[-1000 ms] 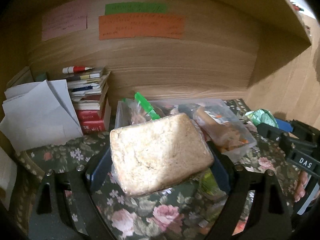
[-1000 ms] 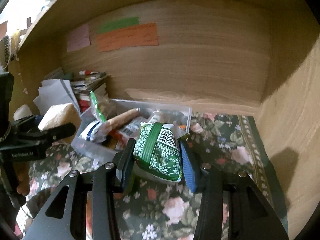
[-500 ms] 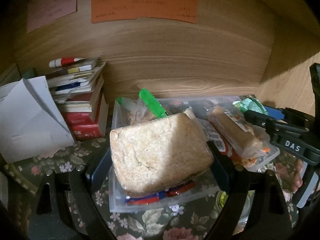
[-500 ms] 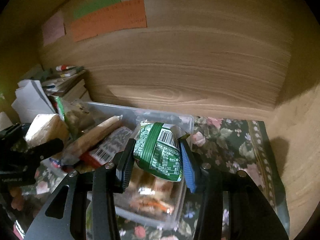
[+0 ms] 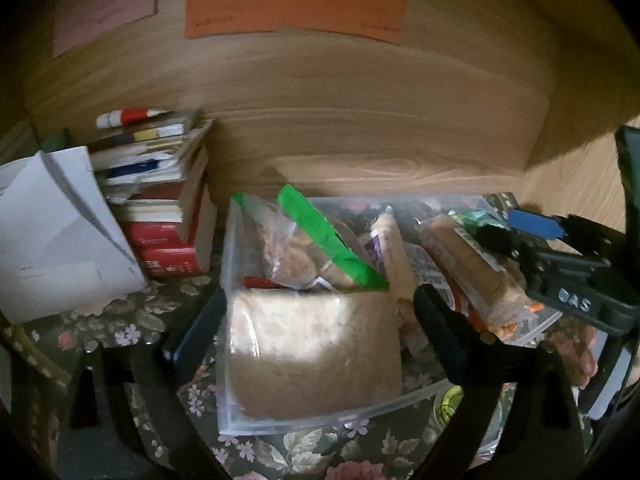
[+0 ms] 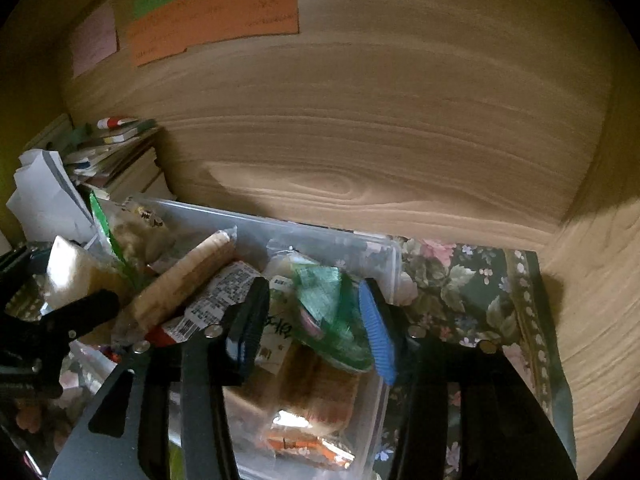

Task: Organize snacks
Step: 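Carry both snacks over the clear box and release them inside, then grasp the orange snack bag with left tool while right tool grasps the green jelly cup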

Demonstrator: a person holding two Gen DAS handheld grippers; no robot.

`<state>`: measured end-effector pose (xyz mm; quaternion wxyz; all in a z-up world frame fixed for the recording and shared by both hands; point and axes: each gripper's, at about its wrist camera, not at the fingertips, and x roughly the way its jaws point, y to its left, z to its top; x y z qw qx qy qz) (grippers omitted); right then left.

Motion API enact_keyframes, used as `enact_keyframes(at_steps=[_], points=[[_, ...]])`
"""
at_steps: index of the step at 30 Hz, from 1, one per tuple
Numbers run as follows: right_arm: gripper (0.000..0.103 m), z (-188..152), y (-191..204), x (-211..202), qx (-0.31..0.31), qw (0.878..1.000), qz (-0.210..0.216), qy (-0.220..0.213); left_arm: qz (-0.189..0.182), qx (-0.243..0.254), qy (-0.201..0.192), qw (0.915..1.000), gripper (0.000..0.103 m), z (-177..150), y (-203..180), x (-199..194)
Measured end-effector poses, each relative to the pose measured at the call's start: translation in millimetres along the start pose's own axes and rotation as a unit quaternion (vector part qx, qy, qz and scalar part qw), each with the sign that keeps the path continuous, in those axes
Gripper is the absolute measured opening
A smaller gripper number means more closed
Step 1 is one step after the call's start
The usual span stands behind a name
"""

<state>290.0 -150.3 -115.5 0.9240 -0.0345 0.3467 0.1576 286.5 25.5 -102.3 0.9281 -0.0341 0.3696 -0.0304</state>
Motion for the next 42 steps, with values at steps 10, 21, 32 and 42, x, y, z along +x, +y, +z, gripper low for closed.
enact_keyframes(at_steps=[10, 21, 32, 42], points=[[0.067, -10, 12, -50, -0.009, 0.999, 0.024, -0.036, -0.001, 0.006, -0.039, 0.9992, 0.101, -4, -3, -48], [0.075, -58, 37, -67, -0.017, 0.998, 0.059, -0.012, -0.002, 0.015, -0.035, 0.9993, 0.103, -38, 0, -75], [0.057, -88, 45, -25, -0.005, 0.995, 0.075, 0.066, 0.001, 0.005, 0.006, 1.0000, 0.103, -76, 9, -68], [0.040, -90, 48, -14, -0.004, 0.992, 0.093, 0.083, -0.023, -0.008, 0.031, 0.9992, 0.103, -91, -4, -62]])
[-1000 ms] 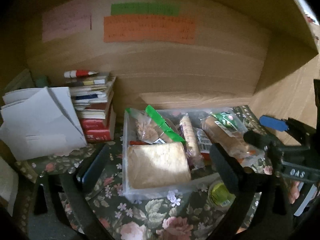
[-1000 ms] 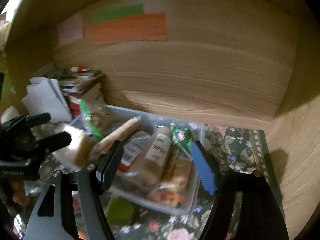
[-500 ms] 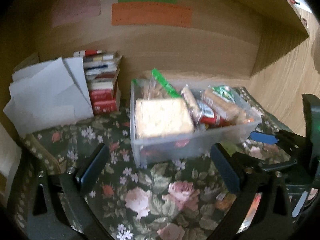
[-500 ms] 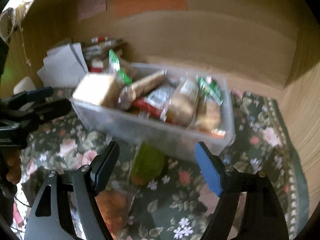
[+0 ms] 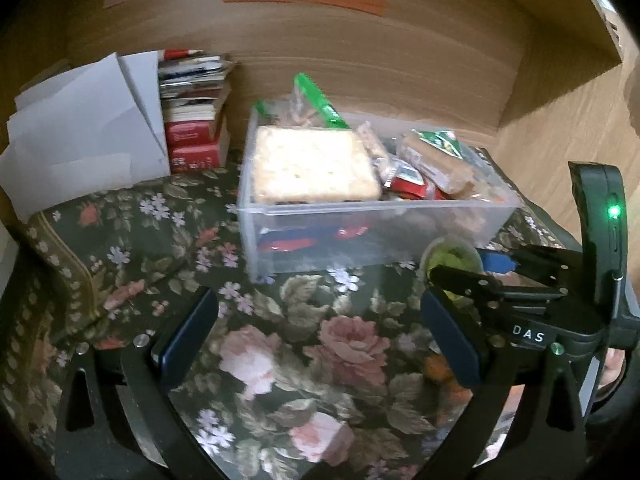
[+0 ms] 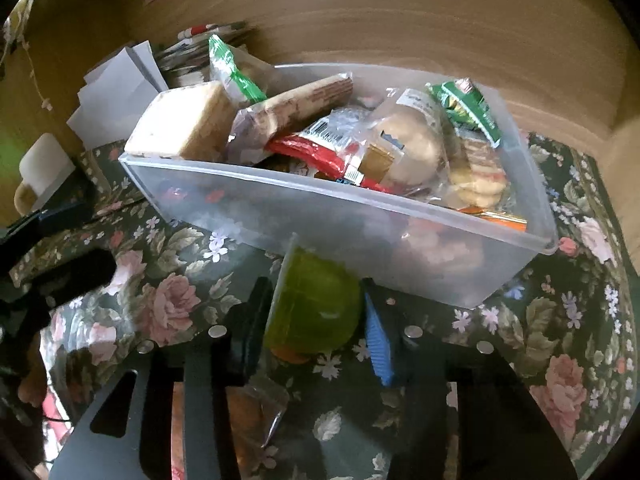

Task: Organize snacks
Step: 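Grasp the orange snack bag with left tool while right tool grasps the green jelly cup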

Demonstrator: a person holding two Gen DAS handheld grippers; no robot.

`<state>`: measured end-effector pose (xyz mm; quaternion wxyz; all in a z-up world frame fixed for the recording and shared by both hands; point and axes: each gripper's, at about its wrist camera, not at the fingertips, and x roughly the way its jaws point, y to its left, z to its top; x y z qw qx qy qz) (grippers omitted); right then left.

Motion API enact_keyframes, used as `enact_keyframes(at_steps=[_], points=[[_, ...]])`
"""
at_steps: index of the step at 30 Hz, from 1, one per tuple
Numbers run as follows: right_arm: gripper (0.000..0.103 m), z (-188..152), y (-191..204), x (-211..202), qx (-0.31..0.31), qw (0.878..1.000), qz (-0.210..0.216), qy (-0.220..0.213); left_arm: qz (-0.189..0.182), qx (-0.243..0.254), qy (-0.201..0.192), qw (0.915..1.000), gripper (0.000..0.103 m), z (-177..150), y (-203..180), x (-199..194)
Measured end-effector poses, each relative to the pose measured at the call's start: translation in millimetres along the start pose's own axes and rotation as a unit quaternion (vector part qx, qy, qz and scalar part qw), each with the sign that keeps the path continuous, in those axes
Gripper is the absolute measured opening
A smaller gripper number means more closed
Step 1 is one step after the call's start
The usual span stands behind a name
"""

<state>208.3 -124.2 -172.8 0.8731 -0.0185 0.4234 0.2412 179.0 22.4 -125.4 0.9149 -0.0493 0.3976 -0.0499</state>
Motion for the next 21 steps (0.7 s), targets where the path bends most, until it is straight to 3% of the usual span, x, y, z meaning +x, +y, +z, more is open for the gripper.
enact_keyframes(at_steps=[8, 15, 21], points=[[0.038, -12, -17, -35, 0.015, 0.999, -0.023, -0.037, -0.034, 0.029, 0.009, 0.9990, 0.103, -6, -41, -2], [0.038, -25, -35, -69, 0.029, 0.996, -0.041, -0.068, -0.061, 0.056, 0.040, 0.9958, 0.103, -22, -79, 10], [0.038, -34, -39, -82, 0.041, 0.995, -0.042, -0.082, -0.048, 0.067, 0.069, 0.9942, 0.100, -40, -93, 32]])
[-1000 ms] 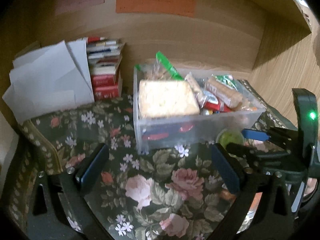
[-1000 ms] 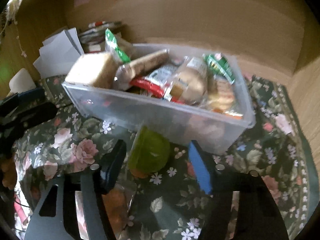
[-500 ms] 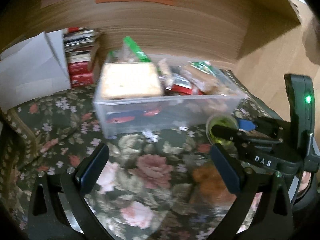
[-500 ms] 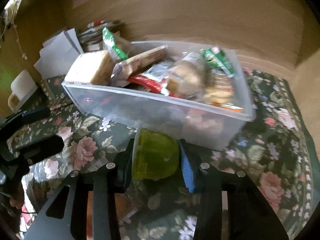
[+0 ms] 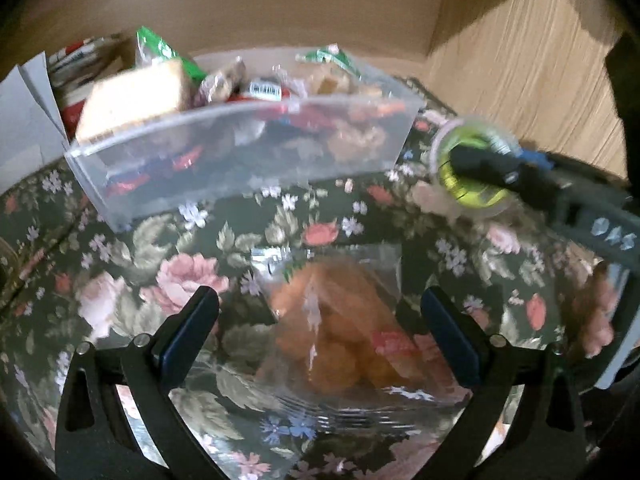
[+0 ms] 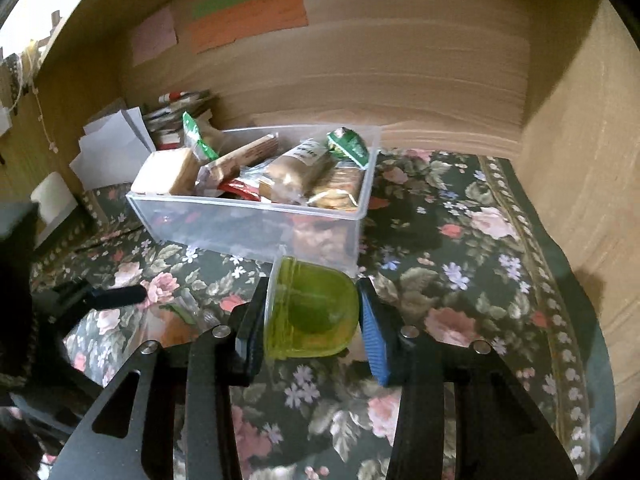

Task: Organize snacks
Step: 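Grasp the orange snack bag with left tool while right tool grasps the green jelly cup, then lower both held snacks into the clear box and open both tools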

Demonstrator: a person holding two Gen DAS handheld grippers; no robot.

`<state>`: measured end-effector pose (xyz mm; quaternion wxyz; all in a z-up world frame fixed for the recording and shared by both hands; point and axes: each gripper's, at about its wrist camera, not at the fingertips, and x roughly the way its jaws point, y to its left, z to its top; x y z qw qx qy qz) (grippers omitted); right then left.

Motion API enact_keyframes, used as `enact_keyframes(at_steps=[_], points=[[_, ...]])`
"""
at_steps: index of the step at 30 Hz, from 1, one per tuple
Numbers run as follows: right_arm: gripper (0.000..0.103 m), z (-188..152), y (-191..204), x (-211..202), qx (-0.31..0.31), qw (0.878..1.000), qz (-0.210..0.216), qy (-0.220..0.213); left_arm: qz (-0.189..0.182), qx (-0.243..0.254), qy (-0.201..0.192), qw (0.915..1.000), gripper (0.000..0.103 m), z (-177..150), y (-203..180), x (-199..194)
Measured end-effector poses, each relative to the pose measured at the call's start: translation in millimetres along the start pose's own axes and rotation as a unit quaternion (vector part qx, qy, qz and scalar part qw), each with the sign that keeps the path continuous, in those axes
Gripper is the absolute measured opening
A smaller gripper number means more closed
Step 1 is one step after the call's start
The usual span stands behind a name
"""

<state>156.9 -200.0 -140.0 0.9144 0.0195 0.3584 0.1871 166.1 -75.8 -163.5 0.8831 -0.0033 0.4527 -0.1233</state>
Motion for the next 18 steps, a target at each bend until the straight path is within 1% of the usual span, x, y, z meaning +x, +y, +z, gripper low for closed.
enact_keyframes(at_steps=[1, 2, 4, 5, 10, 12, 18], points=[[0.038, -1, -1, -2, 0.001, 1.000, 0.000, -0.001, 0.000, -0.003, 0.003, 1.0000, 0.098, -1, 1, 3], [0.038, -3, -2, -3, 0.001, 1.000, 0.000, -0.002, 0.001, -0.006, 0.005, 1.0000, 0.090, -2, 2, 6], [0.038, -4, -4, -5, 0.002, 1.000, 0.002, -0.003, 0.004, -0.008, -0.002, 1.0000, 0.080, -2, 3, 5], [0.038, -4, -4, -6, 0.002, 1.000, 0.002, -0.004, 0.002, -0.008, -0.003, 1.0000, 0.067, -1, 3, 4], [0.038, -2, -5, -10, 0.005, 1.000, 0.007, -0.013, 0.002, -0.017, -0.009, 0.9998, 0.064, 5, 9, 0], [0.038, 1, -5, -12, 0.005, 1.000, 0.008, -0.020, 0.003, -0.020, -0.019, 0.9996, 0.064, 7, 14, -10], [0.038, 17, -1, -16, 0.001, 0.999, 0.009, -0.039, 0.011, -0.025, -0.069, 0.9972, 0.064, 29, 21, -36]])
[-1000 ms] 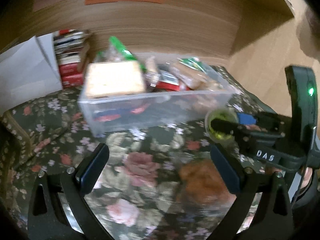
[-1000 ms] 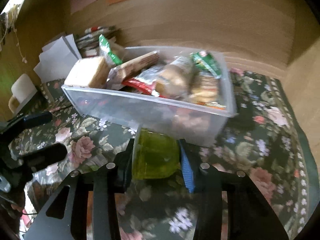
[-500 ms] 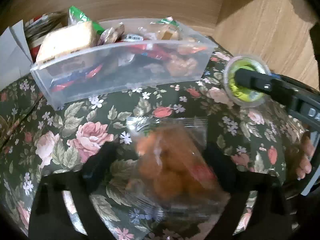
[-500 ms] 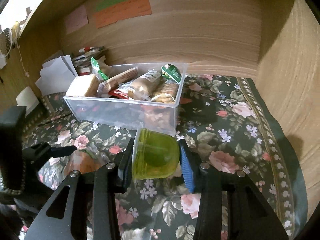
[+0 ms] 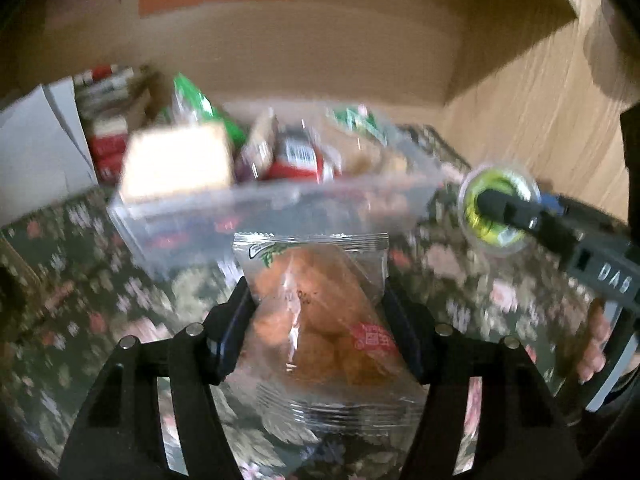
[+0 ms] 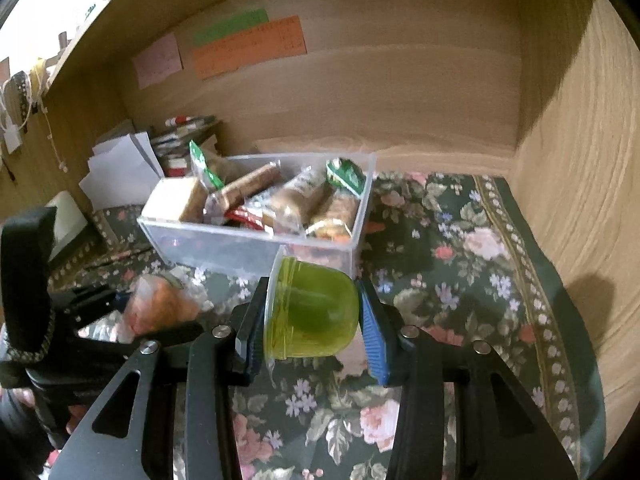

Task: Organize snacks
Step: 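Lower both held snacks into the clear box and open both tools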

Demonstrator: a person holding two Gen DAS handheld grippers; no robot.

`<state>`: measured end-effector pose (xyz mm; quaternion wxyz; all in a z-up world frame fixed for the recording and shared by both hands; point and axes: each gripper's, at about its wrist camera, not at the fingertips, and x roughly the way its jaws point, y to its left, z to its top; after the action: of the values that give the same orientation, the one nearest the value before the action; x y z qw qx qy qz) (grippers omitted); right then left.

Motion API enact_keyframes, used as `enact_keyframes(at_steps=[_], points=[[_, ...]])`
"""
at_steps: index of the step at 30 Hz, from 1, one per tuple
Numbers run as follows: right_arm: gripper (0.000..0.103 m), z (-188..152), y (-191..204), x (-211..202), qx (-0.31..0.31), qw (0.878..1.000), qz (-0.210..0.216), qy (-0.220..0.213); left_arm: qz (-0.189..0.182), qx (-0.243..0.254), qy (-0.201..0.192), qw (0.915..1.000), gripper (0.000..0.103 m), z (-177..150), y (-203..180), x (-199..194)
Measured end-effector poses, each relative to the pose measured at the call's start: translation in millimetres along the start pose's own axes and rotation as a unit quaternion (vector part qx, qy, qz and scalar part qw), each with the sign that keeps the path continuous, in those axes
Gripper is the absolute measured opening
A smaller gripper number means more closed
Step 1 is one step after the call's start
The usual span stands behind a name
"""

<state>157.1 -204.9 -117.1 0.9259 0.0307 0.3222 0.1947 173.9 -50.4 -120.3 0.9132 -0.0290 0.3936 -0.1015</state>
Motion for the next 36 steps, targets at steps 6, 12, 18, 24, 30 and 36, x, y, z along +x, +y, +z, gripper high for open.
enact_keyframes(at_steps=[6, 12, 18, 24, 30, 36], points=[[0.038, 18, 2, 2, -0.007, 1.000, 0.000, -0.018, 0.004, -0.001, -0.047, 0.9989, 0.064, 34, 4, -16], [0.038, 34, 3, 12, -0.015, 1.000, -0.002, -0.026, 0.008, -0.001, -0.079, 0.9968, 0.064, 63, 6, -24], [0.038, 48, 2, 28, -0.022, 0.999, -0.007, -0.023, 0.012, 0.000, -0.086, 0.9962, 0.064, 85, 5, -11], [0.038, 60, -4, 52, -0.021, 1.000, -0.012, -0.010, 0.016, 0.000, -0.071, 0.9973, 0.064, 100, 6, 17], [0.038, 65, -9, 75, -0.020, 1.000, -0.016, 0.008, 0.023, 0.005, -0.061, 0.9979, 0.065, 106, 6, 41], [0.038, 65, -12, 90, -0.016, 0.999, -0.017, 0.023, 0.025, 0.000, -0.048, 0.9985, 0.065, 110, 10, 59]])
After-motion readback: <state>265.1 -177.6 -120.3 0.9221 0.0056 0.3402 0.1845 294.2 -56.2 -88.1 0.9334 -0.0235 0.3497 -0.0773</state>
